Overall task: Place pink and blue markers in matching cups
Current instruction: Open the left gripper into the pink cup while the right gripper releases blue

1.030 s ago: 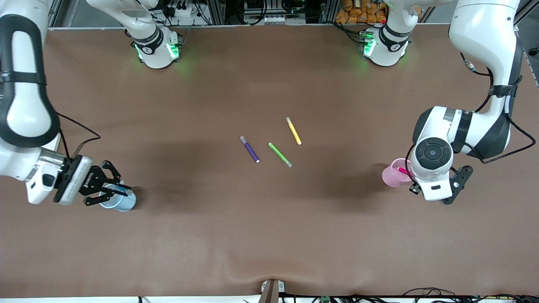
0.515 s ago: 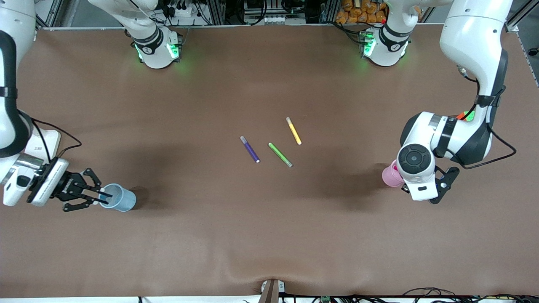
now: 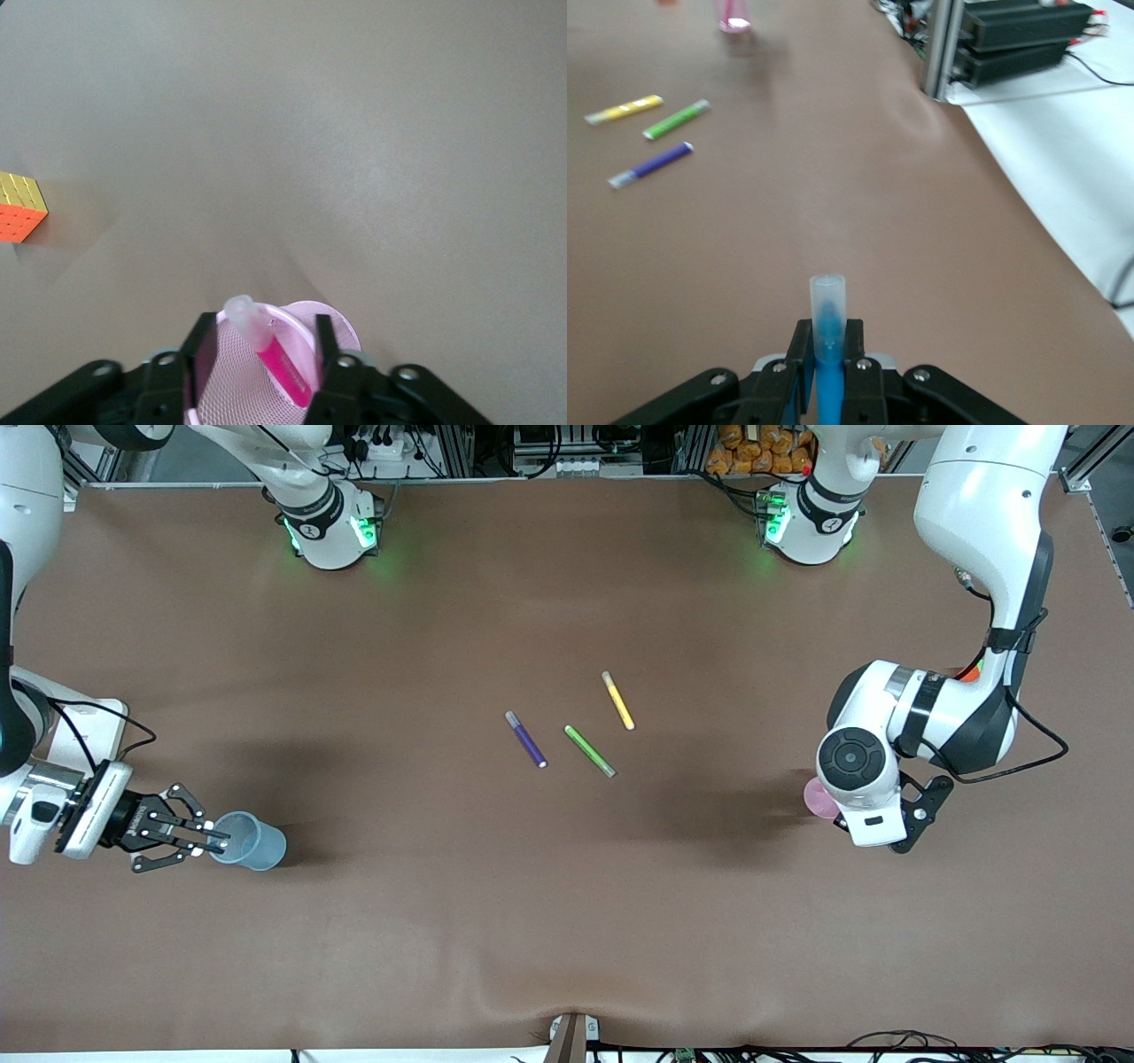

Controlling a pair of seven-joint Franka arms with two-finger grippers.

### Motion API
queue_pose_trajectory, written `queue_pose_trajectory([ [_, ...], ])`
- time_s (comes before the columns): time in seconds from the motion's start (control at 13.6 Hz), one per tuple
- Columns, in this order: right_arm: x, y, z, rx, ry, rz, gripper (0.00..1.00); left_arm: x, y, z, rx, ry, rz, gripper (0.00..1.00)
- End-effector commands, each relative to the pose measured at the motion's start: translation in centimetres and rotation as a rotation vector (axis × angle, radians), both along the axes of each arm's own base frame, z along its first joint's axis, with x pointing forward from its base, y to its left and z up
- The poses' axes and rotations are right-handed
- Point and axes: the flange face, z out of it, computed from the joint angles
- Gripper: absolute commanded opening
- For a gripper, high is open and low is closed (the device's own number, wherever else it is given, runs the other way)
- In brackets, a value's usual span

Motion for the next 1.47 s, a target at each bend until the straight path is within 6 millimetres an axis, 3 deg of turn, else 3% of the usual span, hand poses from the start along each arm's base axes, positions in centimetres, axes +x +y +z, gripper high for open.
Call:
queue_pose_trajectory([
  [0.0,-0.3,0.6,0.4,0.066,0.012,0.063,0.0,0.5,0.5,2.3,0.007,0.012,-0.058,1.0],
  [0.15,-0.6,0.7,0.3,0.071,-0.006,0.107,0.0,1.3,0.6,4.8,-0.02,0.032,-0.077,1.0],
  [0.44,-0.8,-1.2,-1.3,0.075,-0.058,0.127,0.0,3.1,0.7,8.2,-0.18,0.079,-0.159,1.0],
  [0.59,-0.9,-2.2,-2.1,0.075,-0.083,0.136,0.0,3.3,1.8,9.0,-0.192,0.098,-0.215,1.0],
  [0.74,-1.2,-3.1,-4.3,0.086,-0.071,0.135,0.0,3.4,2.0,10.2,-0.23,0.126,-0.292,1.0],
  [0.88,-1.3,-3.2,-4.8,0.097,-0.087,0.14,0.0,3.7,4.3,11.5,-0.304,0.125,-0.295,1.0],
  [1.18,-1.3,-3.3,-5.5,0.1,-0.082,0.139,0.0,3.2,5.0,16.0,-0.357,0.113,-0.429,1.0],
  [1.25,-1.3,-3.3,-5.5,0.1,-0.082,0.139,0.1,3.0,5.7,17.3,-0.377,0.099,-0.442,1.0],
  [1.32,-1.3,-3.3,-5.5,0.1,-0.082,0.139,0.32,2.6,6.0,19.1,-0.399,0.074,-0.446,1.0],
  [1.4,-1.3,-3.3,-5.5,0.101,-0.079,0.137,0.71,2.3,6.8,20.8,-0.41,0.045,-0.433,1.0],
])
